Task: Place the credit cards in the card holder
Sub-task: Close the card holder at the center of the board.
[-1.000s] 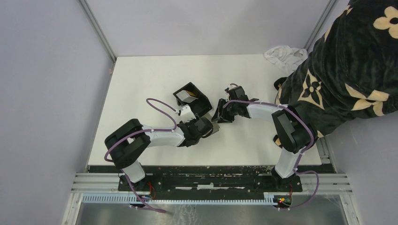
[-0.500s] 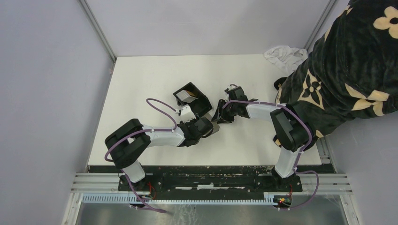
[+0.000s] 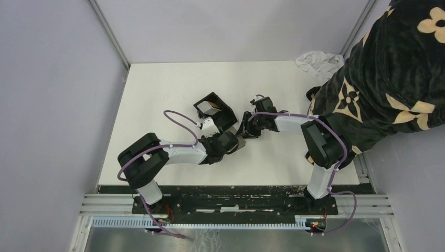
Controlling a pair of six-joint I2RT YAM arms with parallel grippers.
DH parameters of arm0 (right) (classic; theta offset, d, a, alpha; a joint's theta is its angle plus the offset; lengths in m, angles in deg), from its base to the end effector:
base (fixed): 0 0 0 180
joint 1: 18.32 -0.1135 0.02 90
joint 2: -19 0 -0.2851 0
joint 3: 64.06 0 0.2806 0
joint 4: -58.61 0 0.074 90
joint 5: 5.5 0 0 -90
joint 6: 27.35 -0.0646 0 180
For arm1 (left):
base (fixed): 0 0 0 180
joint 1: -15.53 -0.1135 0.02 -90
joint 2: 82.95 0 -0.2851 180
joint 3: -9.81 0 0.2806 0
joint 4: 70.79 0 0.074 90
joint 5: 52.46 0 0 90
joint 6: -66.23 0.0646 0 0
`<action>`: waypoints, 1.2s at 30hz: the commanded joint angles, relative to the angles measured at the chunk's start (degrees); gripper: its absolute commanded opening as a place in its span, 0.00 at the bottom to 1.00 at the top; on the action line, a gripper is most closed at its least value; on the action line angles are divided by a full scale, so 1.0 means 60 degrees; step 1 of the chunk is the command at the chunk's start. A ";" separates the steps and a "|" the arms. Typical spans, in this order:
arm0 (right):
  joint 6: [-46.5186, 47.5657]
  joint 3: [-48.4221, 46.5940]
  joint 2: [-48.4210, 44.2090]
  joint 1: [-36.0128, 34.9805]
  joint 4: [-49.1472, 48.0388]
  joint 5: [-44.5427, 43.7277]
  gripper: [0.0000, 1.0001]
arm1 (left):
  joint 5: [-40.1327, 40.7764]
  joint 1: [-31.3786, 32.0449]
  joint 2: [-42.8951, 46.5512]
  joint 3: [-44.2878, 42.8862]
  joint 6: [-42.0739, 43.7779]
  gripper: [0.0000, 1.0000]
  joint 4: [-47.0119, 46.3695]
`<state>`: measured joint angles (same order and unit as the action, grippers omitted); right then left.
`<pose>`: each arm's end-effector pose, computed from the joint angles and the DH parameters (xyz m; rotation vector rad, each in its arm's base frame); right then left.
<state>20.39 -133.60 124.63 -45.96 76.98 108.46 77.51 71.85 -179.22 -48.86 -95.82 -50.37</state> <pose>0.3430 0.2092 0.1145 0.1617 2.7058 0.9669 0.2225 -0.2590 0.1209 -0.5465 2.2226 -0.2267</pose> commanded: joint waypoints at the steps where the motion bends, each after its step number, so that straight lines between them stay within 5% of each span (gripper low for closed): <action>1: 0.0106 -0.0228 0.0300 -0.0035 0.0075 -0.0010 0.47 | -0.0596 -0.0039 -0.0464 0.0150 0.0309 0.54 0.0266; 36: 0.0764 -0.1141 0.0775 -0.0380 0.1581 -0.0816 0.40 | -0.0724 -0.0039 -0.0699 0.0138 0.0301 0.54 0.0201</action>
<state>23.36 -138.69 126.96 -46.92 83.82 106.85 77.83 71.85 -179.94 -48.88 -95.80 -52.14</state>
